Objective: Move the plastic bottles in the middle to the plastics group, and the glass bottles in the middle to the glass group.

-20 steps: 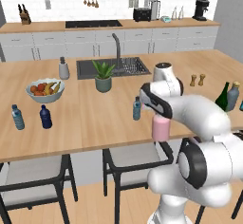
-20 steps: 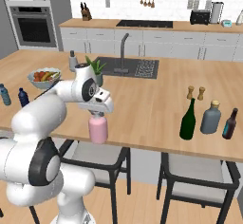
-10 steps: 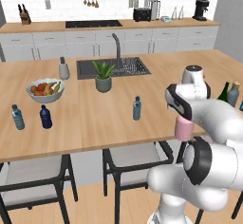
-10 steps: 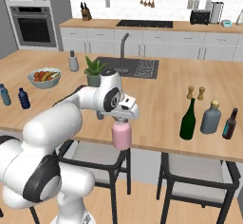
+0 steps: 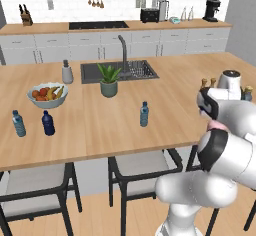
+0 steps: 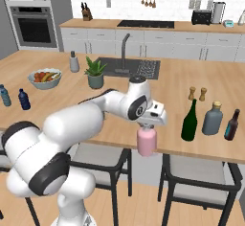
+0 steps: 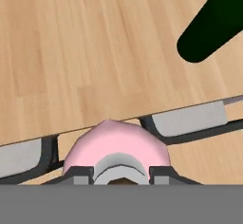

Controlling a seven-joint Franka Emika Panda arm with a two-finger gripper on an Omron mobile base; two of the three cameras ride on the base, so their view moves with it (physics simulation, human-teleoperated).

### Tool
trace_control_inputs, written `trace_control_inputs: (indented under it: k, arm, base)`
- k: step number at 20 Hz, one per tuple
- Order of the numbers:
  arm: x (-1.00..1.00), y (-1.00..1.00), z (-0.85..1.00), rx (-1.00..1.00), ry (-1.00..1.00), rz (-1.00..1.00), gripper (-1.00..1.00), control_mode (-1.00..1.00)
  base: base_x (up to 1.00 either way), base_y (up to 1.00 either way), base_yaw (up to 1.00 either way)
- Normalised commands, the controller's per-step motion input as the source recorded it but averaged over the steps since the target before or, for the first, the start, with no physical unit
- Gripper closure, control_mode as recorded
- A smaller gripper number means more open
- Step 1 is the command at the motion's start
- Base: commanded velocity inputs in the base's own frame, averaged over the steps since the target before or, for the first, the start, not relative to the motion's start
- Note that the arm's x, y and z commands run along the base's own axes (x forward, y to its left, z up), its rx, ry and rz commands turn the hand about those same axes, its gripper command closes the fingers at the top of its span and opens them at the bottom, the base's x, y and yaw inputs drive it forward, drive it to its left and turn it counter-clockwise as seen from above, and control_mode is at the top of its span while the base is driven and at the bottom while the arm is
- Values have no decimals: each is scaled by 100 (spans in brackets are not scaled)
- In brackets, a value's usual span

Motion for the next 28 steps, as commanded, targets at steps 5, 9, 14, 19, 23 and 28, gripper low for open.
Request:
trace_control_inputs:
  k: [5, 9, 14, 19, 23, 28]
  arm:
    - [9, -97, 2, 0, 0, 1, 100, -100]
    - [14, -95, 5, 0, -7, 1, 100, -100]
    - [19, -90, 6, 0, -6, 0, 100, -100]
    - [21, -81, 1, 0, -4, 0, 100, -100]
    - [20, -60, 0, 0, -10, 0, 100, -100]
    - [34, -51, 0, 3, -2, 0, 100, -100]
  base:
    - [0, 0, 0]
    - [0, 0, 0]
    - [0, 0, 0]
    - [0, 0, 0]
    - [0, 0, 0]
    - [0, 0, 0]
